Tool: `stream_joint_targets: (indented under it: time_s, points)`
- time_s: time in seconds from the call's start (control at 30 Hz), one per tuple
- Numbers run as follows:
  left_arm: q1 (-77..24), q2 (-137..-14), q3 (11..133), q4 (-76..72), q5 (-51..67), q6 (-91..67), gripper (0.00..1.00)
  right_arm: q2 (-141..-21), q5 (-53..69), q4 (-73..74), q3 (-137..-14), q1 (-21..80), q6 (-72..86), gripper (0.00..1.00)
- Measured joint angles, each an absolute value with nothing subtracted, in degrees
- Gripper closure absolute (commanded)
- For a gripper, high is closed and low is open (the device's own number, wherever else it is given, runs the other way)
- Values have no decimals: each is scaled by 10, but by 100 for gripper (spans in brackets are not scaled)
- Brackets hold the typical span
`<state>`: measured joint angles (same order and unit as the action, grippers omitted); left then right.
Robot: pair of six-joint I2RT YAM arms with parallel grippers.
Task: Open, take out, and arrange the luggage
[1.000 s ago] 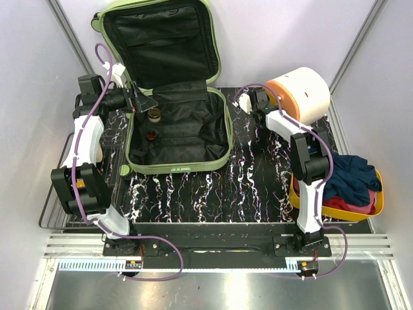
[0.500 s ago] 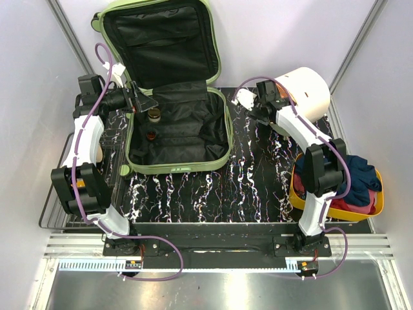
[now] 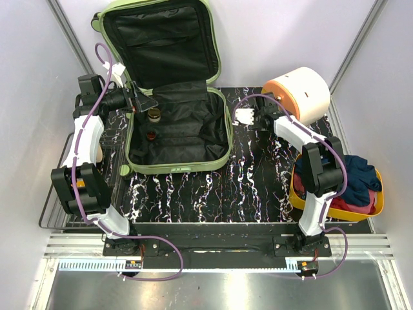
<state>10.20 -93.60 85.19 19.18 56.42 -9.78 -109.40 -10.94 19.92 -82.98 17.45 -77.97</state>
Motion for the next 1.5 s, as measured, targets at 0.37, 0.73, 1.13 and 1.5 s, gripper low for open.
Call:
stream_joint_targets:
  time_s: [0.37, 0.73, 1.13, 1.5]
  points:
    - [102, -936, 852, 188, 564, -102, 1, -1057, -115, 147, -800, 171, -852, 39]
    - [102, -943, 861, 182, 568, -106, 1, -1025, -110, 59, -707, 145, -882, 43]
    - [102, -944, 863, 182, 573, -105, 1, -1031, -95, -25, -689, 142, -911, 97]
    - [98, -954, 874, 178, 575, -106, 1, -1004, -59, -53, -648, 161, -916, 100]
